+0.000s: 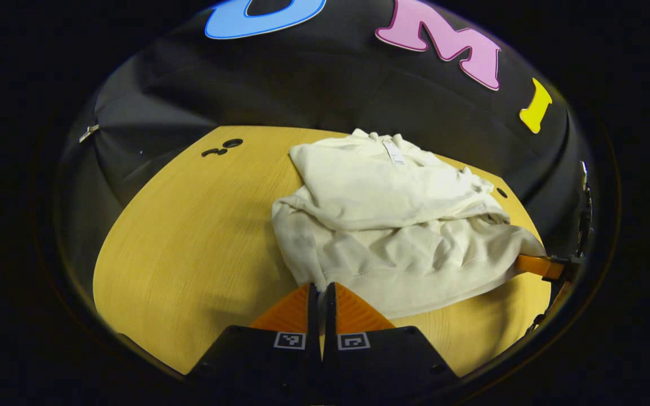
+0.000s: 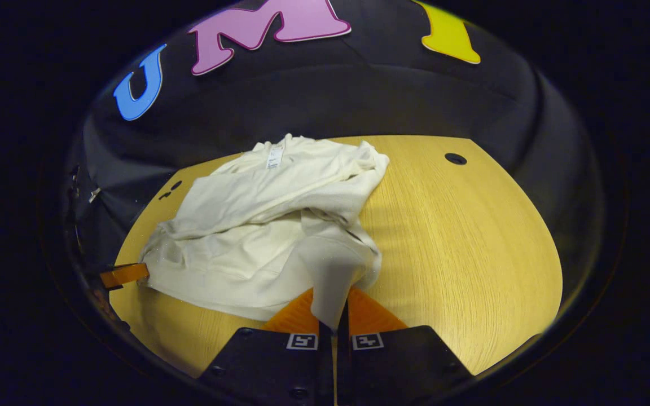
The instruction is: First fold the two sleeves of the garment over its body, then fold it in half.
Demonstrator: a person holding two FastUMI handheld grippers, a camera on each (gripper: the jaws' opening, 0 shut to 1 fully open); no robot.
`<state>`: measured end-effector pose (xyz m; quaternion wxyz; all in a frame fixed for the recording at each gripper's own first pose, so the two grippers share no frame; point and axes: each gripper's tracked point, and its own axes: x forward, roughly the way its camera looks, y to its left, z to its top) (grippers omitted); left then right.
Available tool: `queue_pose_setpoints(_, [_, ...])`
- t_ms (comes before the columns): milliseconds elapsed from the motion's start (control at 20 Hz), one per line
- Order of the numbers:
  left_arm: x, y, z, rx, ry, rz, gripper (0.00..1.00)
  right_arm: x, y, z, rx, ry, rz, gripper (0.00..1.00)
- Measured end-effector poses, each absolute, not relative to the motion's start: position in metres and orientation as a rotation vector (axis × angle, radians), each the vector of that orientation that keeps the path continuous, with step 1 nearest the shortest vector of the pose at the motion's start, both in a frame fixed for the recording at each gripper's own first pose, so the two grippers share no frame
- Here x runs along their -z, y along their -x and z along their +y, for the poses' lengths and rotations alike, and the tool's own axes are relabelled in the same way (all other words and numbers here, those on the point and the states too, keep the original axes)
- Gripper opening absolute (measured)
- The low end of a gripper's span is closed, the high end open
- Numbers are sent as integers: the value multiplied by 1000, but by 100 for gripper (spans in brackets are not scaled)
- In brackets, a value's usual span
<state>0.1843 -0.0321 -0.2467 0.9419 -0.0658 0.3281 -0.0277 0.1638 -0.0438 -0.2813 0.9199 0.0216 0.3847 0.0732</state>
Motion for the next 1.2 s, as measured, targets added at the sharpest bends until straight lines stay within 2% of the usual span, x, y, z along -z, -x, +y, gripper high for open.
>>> queue_pose_setpoints(350, [175, -227, -43, 75, 205, 564, 6, 232, -239, -24, -203, -34, 673, 7])
queue_pose_setpoints(750, [107, -319, -47, 89, 203, 445, 6, 182, -342, -8, -222, -27, 527, 7])
queue_pose_setpoints(1000, [91, -399, -35, 81, 201, 409, 6, 180, -406, -9, -180, -41, 482, 7])
queue_pose_setpoints(1200, [101, -463, -32, 81, 238, 398, 6, 188, -458, -5, -152, -1, 446, 7])
